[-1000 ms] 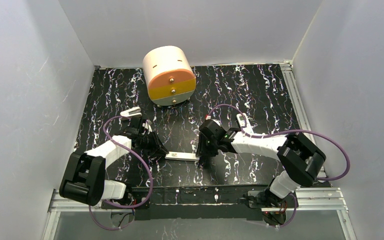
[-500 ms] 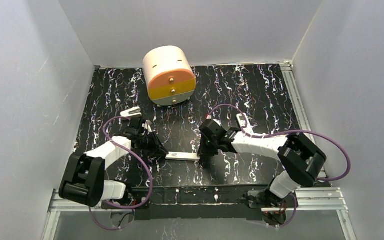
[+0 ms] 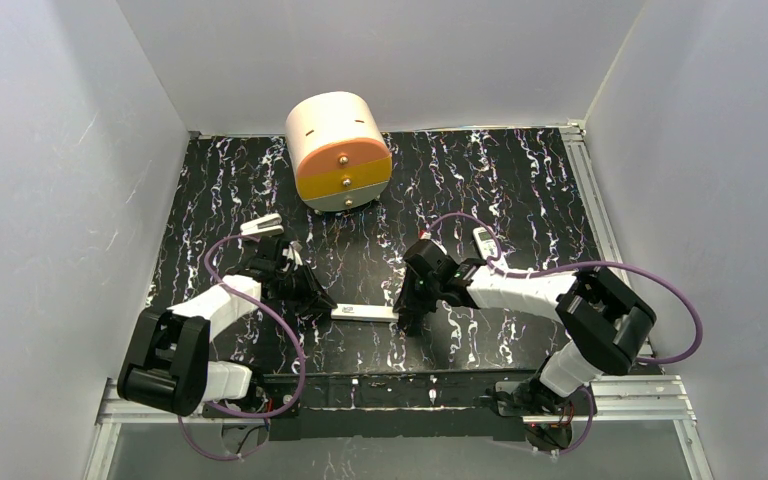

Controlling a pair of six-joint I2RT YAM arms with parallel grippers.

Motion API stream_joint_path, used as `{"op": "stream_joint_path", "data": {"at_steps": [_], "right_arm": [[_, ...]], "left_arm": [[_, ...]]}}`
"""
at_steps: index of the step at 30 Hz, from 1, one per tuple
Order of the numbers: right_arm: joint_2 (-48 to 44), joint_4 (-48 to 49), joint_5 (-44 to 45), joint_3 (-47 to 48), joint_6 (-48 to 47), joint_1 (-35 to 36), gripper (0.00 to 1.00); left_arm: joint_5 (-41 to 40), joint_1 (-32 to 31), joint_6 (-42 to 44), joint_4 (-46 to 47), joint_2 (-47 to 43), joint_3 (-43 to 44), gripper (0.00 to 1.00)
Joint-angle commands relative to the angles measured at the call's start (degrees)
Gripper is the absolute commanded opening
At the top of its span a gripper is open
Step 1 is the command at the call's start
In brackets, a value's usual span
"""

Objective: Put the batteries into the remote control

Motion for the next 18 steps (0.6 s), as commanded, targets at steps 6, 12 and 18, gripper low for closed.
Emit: {"op": "stream_joint_path", "data": {"at_steps": [6,12,18], "right_arm": [[7.00,6.03,-4.32,0.75,3.44,3.96,0.16],[-1.07,-0.48,7.13,1.94,-1.73,3.68,0.22],[-5.92,-9.01,13.02,7.32,-17.28,1.67,0.47]], "left_arm": [[-4.52,-1.56,0.36,-5.87,2.87,-4.70,0.10],[-7.60,-1.56,0.99,-10.54,1.07,0.93,0.26],[-10.95,-1.50,3.83,-16.17,0.32,9.37,0.48]]}}
